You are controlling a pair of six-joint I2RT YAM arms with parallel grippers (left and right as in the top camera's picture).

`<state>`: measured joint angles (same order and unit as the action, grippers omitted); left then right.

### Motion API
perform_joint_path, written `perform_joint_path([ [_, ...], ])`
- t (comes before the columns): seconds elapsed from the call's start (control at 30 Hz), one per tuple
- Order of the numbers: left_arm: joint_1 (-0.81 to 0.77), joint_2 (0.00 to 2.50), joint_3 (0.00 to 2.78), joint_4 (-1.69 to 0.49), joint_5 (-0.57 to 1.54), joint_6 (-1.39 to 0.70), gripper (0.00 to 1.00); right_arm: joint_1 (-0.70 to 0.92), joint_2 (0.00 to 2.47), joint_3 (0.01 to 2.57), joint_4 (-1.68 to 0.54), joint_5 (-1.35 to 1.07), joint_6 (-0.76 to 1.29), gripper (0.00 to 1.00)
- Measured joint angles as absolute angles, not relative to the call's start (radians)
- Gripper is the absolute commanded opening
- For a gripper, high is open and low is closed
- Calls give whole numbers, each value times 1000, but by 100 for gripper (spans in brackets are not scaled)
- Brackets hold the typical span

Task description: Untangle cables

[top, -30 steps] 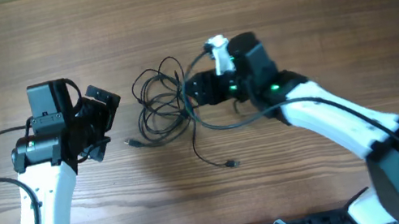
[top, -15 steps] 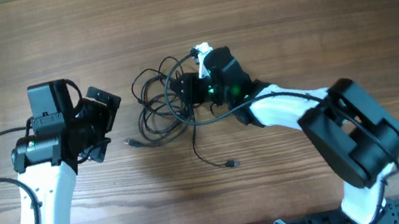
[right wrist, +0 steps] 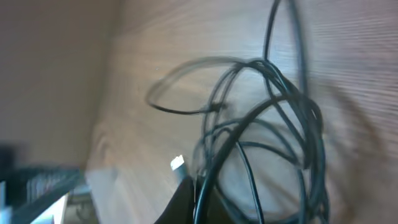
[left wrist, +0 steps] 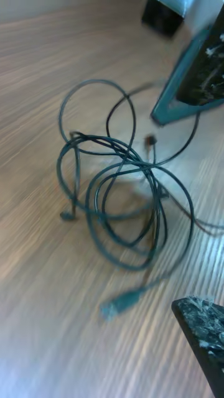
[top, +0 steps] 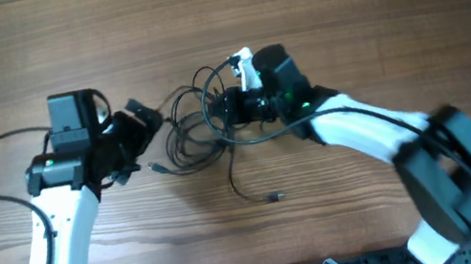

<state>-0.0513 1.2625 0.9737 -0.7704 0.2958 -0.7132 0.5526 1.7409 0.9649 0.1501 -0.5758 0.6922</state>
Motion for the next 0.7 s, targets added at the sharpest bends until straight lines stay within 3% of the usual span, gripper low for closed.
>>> perform_joint_path([
  [0.27, -234, 1354, 974, -715, 323, -663, 100, 554, 1480, 966, 14, -609, 582, 5],
  [0.7, -266, 1484, 974, -698, 311, -693, 100, 553, 1449, 966, -23, -641, 562, 5],
])
